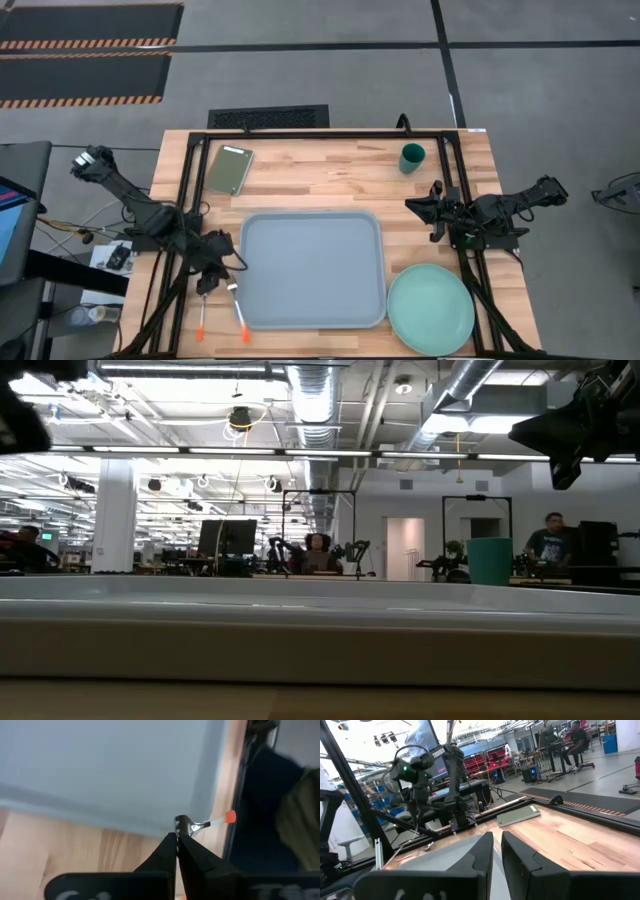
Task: Pick and place plate/cup/fork/spoon on tray
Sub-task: Put the orange fork on the right on the light gray tray
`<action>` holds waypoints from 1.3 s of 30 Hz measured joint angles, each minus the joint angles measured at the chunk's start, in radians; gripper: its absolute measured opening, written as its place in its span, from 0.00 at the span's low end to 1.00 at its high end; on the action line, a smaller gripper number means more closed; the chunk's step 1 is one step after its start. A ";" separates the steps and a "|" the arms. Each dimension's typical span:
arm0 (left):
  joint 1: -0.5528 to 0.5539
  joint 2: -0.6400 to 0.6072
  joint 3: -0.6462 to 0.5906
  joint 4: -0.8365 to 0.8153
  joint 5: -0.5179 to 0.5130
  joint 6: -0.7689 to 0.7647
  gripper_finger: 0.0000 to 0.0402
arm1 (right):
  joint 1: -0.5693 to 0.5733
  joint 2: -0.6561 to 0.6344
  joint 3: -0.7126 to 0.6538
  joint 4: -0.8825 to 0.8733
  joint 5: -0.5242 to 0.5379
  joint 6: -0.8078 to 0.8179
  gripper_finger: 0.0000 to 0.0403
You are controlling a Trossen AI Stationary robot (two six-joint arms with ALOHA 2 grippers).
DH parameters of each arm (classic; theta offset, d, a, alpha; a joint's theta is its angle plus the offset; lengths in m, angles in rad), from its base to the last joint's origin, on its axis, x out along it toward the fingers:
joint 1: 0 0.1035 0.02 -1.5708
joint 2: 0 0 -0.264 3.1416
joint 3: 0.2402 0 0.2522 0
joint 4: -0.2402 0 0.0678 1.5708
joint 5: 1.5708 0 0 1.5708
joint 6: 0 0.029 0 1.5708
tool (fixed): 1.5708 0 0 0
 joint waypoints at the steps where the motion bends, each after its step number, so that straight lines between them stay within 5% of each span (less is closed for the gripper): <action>1: 0.020 0.000 0.015 0.000 0.009 0.014 0.00 | 0.000 0.000 0.000 0.000 0.000 0.000 0.16; 10: 0.265 0.078 0.114 -0.051 0.102 0.234 0.00 | 0.000 0.000 0.000 -0.016 0.000 0.000 0.16; 20: 0.507 0.356 0.268 -0.044 0.225 0.622 0.00 | 0.000 0.000 0.000 -0.017 0.000 0.000 0.16; 39: 0.625 0.923 0.664 0.148 0.317 1.038 0.00 | 0.000 0.000 0.000 -0.042 0.000 0.000 0.16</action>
